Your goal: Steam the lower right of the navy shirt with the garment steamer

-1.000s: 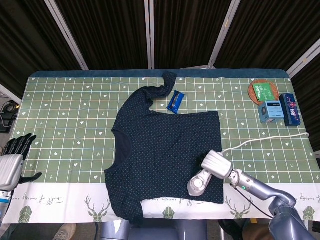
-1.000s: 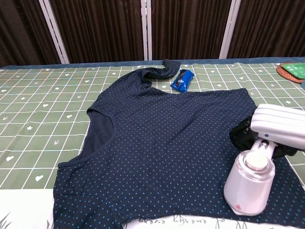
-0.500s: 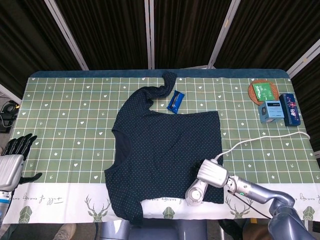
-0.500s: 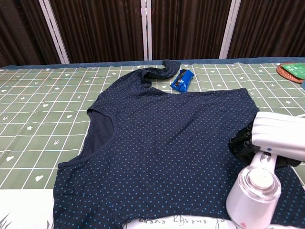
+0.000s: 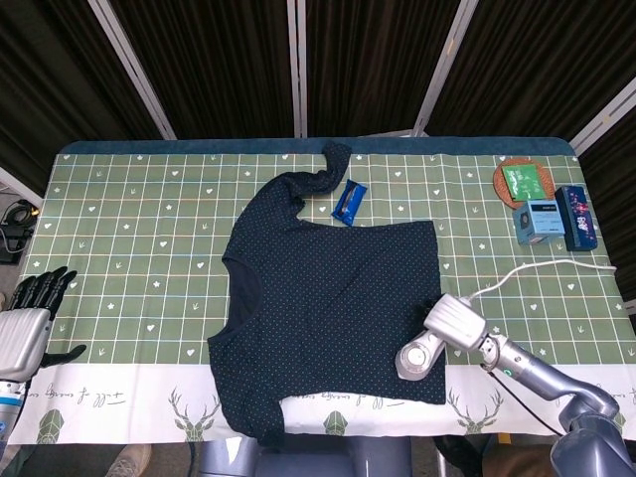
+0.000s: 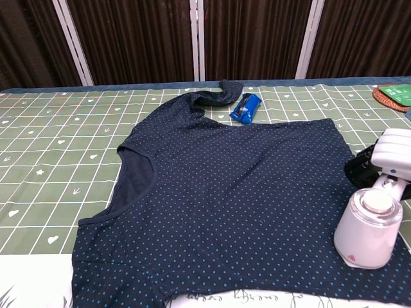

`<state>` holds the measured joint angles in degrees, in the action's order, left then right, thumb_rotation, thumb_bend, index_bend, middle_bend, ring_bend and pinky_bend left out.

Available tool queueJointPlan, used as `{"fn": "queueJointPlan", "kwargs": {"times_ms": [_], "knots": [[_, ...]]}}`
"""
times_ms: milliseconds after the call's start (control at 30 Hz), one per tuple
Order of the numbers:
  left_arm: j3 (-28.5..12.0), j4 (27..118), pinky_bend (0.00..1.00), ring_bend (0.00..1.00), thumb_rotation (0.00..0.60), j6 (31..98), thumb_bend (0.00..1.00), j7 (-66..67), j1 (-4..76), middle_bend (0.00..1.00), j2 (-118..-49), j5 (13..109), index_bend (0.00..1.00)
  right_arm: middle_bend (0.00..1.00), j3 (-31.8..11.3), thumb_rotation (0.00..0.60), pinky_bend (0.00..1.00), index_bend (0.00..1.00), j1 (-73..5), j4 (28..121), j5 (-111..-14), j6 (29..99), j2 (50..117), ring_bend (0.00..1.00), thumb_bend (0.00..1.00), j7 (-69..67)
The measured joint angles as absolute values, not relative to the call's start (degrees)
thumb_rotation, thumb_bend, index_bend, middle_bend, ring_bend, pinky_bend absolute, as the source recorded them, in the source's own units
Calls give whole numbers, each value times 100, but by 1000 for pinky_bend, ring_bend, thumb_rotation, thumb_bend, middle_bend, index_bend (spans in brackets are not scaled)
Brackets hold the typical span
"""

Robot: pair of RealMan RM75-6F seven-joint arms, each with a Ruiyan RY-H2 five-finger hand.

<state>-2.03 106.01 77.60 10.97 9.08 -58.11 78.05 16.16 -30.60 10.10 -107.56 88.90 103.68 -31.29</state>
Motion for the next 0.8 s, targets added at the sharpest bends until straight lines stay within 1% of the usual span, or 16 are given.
{"fn": "queueJointPlan", "kwargs": {"times_ms": [167, 800], "knots": [[-206, 10599, 0, 0, 600, 7760, 0, 1087, 908, 0, -5808, 7801, 0, 607, 1603, 600, 879, 747, -3025, 1004, -10728, 8869, 10344, 632, 702, -3211], [-218, 10567, 0, 0, 600, 7738, 0, 1041, 920, 0, -5801, 7780, 0, 608, 1980, 600, 880, 747, -3074, 1277, -11201, 9528, 10479, 632, 703, -2970]]}}
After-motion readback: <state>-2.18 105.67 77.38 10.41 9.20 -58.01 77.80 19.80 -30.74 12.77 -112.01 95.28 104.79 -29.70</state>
